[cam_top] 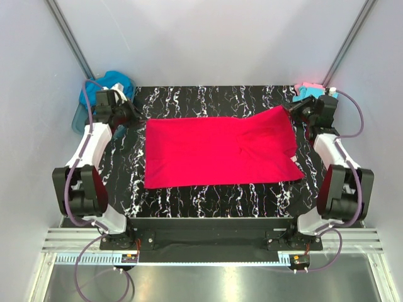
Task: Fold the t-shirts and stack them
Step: Fold the tshirt
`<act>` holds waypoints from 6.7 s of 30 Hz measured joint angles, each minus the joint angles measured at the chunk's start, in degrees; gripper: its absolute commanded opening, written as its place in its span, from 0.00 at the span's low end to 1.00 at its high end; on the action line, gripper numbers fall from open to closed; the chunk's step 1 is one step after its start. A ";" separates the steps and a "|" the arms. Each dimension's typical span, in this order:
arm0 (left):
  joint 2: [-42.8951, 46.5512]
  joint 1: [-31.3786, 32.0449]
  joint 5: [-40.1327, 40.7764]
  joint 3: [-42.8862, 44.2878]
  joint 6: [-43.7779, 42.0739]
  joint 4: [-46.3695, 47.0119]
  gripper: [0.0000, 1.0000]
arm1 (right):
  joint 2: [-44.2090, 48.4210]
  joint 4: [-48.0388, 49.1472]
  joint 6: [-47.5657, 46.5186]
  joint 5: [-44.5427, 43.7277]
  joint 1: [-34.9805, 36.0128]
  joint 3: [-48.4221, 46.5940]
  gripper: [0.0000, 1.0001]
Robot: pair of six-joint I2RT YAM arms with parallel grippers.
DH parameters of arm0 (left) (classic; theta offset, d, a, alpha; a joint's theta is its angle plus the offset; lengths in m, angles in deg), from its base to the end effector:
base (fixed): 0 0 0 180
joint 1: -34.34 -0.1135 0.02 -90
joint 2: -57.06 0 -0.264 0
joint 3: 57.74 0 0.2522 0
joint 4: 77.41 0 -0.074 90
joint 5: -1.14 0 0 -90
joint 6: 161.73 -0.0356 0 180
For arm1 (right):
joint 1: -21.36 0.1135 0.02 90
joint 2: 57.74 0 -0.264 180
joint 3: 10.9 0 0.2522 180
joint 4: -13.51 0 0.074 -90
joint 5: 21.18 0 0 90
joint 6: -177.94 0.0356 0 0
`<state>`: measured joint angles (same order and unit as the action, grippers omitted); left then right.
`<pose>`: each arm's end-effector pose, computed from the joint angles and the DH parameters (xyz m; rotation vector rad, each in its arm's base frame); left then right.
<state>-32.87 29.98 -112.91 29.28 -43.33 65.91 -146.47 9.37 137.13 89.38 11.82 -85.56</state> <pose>0.3537 0.0124 0.2968 -0.4223 2.2445 -0.6962 0.3578 -0.0475 0.2826 0.7268 1.8091 0.8043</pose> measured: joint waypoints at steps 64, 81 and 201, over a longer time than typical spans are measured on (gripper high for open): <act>46.07 -6.69 4.13 -37.90 8.46 -12.81 0.00 | 45.97 -20.50 12.11 -15.89 -6.45 38.16 0.00; 51.82 -6.73 6.73 -42.38 17.05 -15.85 0.00 | 45.68 -27.78 11.37 -18.14 -7.54 38.75 0.00; 5.49 13.16 11.34 -16.00 13.77 -8.90 0.52 | 23.26 -17.51 11.98 -8.81 -8.79 37.35 0.92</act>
<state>-27.39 43.14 -101.57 13.28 -29.56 57.02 -123.21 -8.13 149.11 80.57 3.04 -48.21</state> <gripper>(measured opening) 0.525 0.980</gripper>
